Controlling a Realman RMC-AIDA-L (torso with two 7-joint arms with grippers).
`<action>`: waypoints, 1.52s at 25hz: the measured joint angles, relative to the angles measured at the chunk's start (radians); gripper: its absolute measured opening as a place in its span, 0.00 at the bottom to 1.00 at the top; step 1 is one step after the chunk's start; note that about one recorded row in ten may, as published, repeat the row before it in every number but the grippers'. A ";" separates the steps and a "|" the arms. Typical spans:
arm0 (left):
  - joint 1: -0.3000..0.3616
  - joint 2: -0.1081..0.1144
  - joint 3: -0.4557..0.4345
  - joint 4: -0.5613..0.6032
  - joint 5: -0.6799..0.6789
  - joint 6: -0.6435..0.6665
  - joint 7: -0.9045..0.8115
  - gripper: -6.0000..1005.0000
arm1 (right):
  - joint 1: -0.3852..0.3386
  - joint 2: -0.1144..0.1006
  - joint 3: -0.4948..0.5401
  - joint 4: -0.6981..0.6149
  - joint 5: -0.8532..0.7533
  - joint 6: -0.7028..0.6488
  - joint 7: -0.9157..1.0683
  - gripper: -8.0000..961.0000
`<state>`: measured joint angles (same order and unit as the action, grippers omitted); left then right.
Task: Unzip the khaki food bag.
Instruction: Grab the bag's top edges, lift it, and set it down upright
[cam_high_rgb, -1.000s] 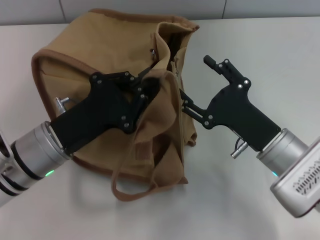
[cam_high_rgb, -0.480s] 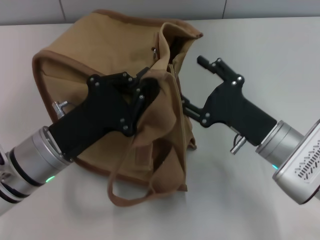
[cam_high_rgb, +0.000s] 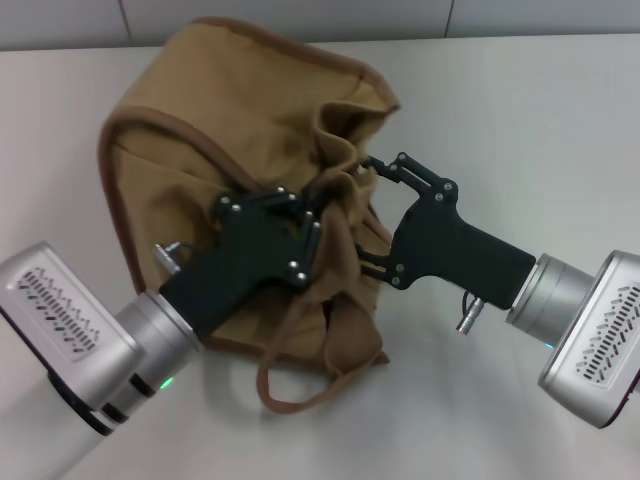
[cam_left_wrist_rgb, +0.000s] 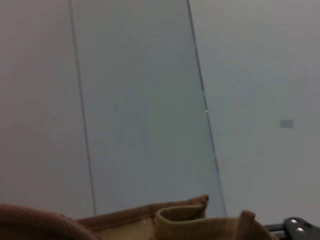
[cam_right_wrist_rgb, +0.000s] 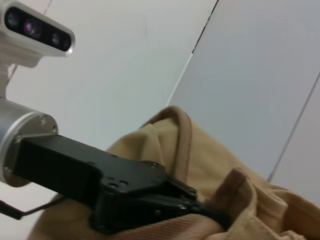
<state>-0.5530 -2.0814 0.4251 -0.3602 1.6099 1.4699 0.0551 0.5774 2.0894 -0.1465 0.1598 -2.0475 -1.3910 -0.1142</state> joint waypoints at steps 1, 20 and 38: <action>0.005 0.000 -0.038 -0.002 0.045 -0.007 0.004 0.06 | -0.007 -0.001 0.001 -0.008 0.006 -0.008 0.000 0.82; 0.110 0.004 -0.304 0.112 0.184 0.241 -0.183 0.06 | -0.106 -0.017 0.342 -0.254 0.034 -0.189 0.224 0.82; 0.092 0.010 -0.304 0.250 0.215 0.317 -0.392 0.07 | -0.081 -0.003 0.213 -0.196 0.005 -0.302 0.272 0.82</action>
<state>-0.4606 -2.0718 0.1215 -0.1102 1.8245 1.7867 -0.3365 0.4968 2.0860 0.0662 -0.0359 -2.0422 -1.6932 0.1581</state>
